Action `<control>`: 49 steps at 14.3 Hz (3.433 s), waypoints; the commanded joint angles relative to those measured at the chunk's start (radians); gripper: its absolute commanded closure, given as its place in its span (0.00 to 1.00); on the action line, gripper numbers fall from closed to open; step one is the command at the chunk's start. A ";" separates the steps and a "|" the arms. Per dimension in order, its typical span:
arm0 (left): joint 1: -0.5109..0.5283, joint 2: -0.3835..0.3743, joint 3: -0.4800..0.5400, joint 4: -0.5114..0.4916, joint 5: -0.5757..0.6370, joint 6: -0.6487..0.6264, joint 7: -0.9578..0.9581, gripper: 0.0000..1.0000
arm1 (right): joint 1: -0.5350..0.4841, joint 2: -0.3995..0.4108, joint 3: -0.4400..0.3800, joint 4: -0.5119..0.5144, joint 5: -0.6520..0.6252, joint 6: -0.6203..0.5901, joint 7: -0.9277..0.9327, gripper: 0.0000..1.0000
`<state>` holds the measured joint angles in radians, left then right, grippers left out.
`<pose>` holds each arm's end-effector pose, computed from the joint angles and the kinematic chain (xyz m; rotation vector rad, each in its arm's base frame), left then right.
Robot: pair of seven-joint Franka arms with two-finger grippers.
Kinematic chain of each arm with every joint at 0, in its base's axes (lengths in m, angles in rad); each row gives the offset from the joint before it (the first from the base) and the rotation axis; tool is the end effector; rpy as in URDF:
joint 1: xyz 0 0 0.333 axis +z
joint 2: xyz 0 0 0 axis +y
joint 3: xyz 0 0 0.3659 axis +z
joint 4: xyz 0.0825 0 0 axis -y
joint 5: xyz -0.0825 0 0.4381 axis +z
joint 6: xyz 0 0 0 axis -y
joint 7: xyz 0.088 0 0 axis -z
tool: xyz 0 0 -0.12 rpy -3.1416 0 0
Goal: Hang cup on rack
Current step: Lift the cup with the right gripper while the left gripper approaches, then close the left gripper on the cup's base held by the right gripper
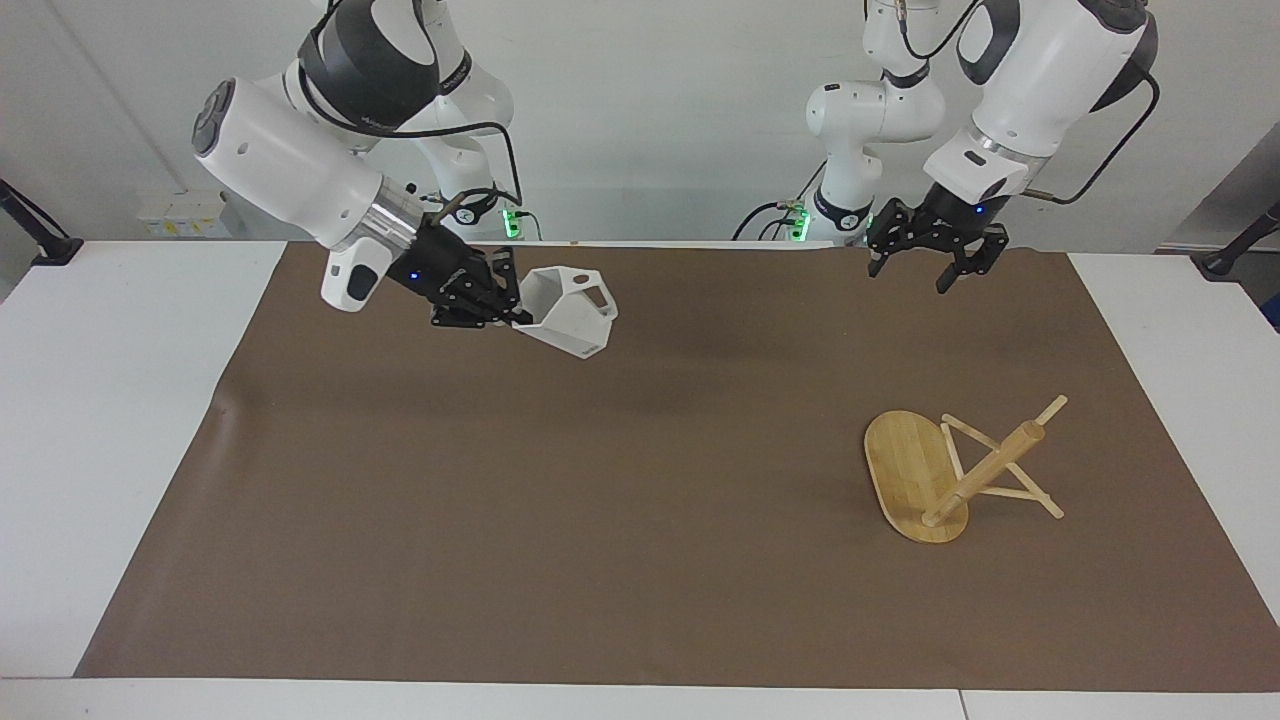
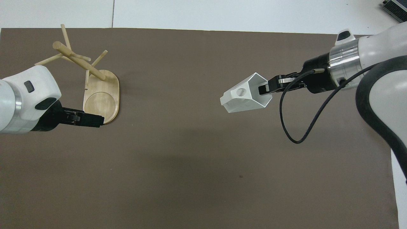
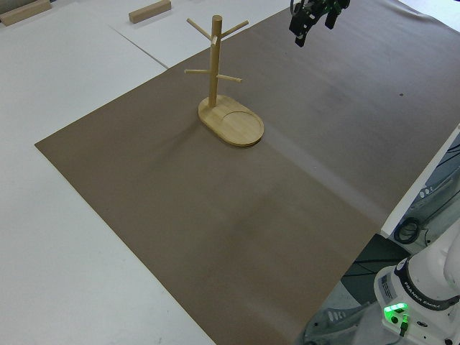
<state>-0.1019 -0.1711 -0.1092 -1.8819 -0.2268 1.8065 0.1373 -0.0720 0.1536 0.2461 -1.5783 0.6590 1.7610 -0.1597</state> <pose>0.5461 -0.1436 0.6185 2.8972 -0.4454 0.1284 0.6580 0.1666 0.6019 -2.4415 -0.2595 -0.0337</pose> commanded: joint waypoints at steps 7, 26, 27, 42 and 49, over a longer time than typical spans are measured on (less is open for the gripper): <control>-0.108 -0.047 0.013 -0.094 -0.077 0.088 0.451 0.00 | -0.008 0.014 0.202 0.001 0.111 0.078 0.031 1.00; -0.044 -0.159 0.036 -0.422 -0.532 0.355 1.257 0.00 | 0.011 0.072 0.368 -0.002 0.158 0.362 0.227 1.00; -0.051 -0.157 0.034 -0.419 -0.581 0.364 1.246 0.00 | 0.011 0.072 0.369 -0.002 0.160 0.361 0.226 1.00; -0.121 -0.073 0.025 -0.229 -0.594 0.288 1.179 0.00 | 0.003 0.073 0.372 -0.002 0.180 0.336 0.227 1.00; -0.116 -0.087 0.033 -0.224 -0.588 0.283 1.208 0.00 | 0.003 0.073 0.371 0.000 0.180 0.333 0.227 1.00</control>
<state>-0.2210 -0.2514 -0.0825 -2.1139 -0.8146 2.1117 1.3244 -0.0559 0.2242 0.6039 -1.5816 0.8071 2.1019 0.0529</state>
